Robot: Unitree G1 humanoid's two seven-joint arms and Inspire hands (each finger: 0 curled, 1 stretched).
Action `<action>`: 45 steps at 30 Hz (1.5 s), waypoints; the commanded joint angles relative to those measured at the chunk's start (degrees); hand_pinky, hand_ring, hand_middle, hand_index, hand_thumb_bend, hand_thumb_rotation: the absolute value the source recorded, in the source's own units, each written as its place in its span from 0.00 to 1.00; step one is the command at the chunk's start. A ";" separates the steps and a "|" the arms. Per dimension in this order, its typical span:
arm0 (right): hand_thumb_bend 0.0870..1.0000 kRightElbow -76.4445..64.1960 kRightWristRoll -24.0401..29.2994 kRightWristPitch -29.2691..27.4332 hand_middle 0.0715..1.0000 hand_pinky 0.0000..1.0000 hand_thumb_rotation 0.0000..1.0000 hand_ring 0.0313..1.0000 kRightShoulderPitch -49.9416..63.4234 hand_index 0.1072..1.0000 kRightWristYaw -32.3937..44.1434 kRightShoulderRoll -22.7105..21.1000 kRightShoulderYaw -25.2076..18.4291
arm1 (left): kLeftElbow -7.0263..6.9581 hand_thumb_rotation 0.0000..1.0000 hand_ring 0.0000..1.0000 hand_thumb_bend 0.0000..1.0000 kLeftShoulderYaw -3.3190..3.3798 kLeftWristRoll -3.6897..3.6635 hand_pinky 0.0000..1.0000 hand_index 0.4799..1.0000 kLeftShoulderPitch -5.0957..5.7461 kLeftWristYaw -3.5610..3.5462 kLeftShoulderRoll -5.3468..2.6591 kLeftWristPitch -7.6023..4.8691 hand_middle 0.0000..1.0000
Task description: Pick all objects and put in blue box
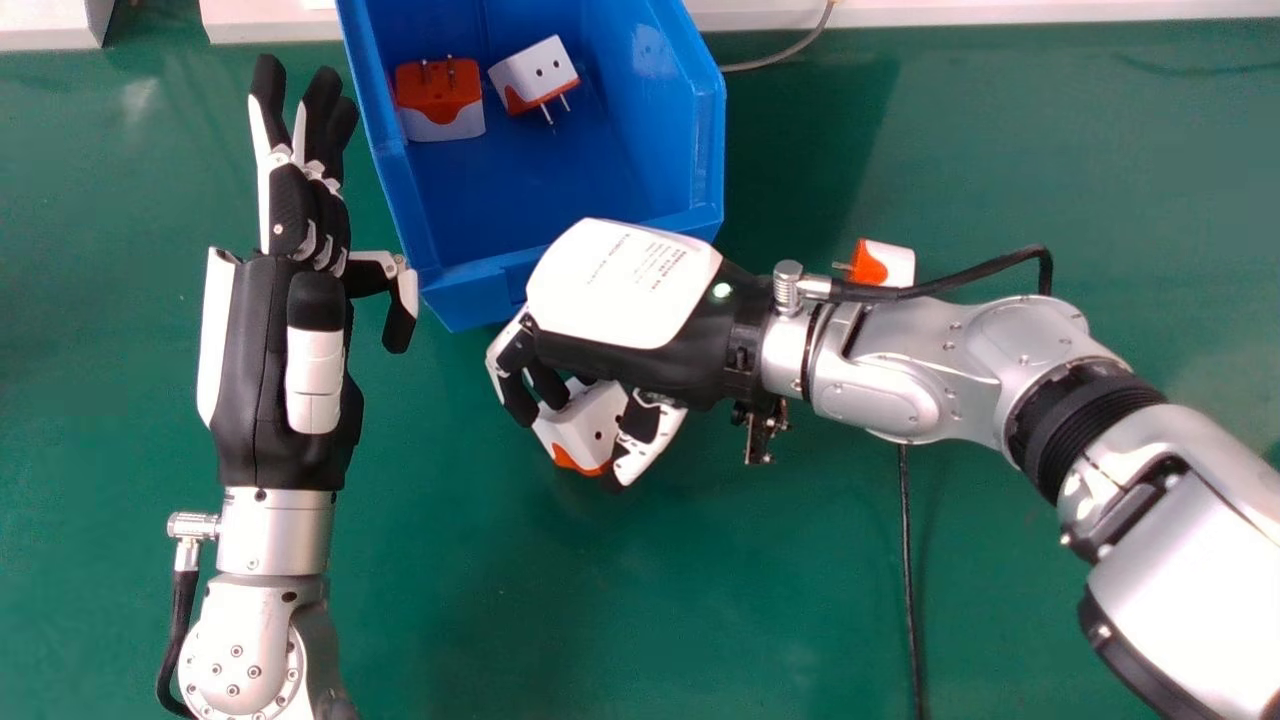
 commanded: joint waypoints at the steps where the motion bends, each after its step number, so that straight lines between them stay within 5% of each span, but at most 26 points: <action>1: 0.48 -0.15 1.58 -0.50 0.45 0.36 0.00 0.38 -2.25 0.46 0.52 -0.83 -1.24 | -0.44 0.97 1.00 1.00 -0.01 0.32 0.00 0.81 -0.05 -0.20 0.05 -0.88 1.00; 10: 0.47 0.02 1.17 0.78 0.46 0.37 0.00 0.38 -2.07 0.46 1.23 -0.64 -1.65 | 0.11 0.97 1.00 1.00 -0.03 0.32 0.00 0.81 -0.35 -0.52 0.12 -0.84 1.00; 14: 0.47 -0.38 1.68 0.20 0.45 0.38 0.00 0.38 -2.65 0.46 2.36 -1.25 -2.23 | 1.56 0.97 1.00 1.00 0.13 0.35 0.00 0.81 -0.88 -0.74 0.12 -1.09 1.00; 25: 0.47 -3.74 2.76 -1.72 0.45 0.37 0.00 0.37 -2.61 0.47 1.17 -3.62 -4.73 | 2.28 0.97 1.00 1.00 -0.03 1.16 0.00 0.81 -1.43 0.09 -0.04 -1.36 1.00; 35: 0.47 -1.96 4.59 1.69 0.45 0.35 0.00 0.36 -1.62 0.48 6.91 -1.31 -5.07 | 1.98 0.97 1.00 1.00 0.11 0.32 0.00 0.81 -1.50 -0.82 -0.10 -1.81 1.00; 40: 0.79 -1.34 5.08 3.66 0.64 0.51 0.04 0.58 -0.67 0.64 10.74 -0.22 -4.95 | 1.98 0.97 1.00 1.00 0.23 -0.13 0.00 0.81 -1.47 -1.20 -0.10 -1.45 1.00; 45: 0.90 -0.74 3.99 6.21 0.74 0.59 0.08 0.69 -0.40 0.74 11.25 0.80 -3.31 | 1.65 0.97 1.00 1.00 0.37 -0.03 0.00 0.81 -1.31 -1.37 -0.23 -1.43 1.00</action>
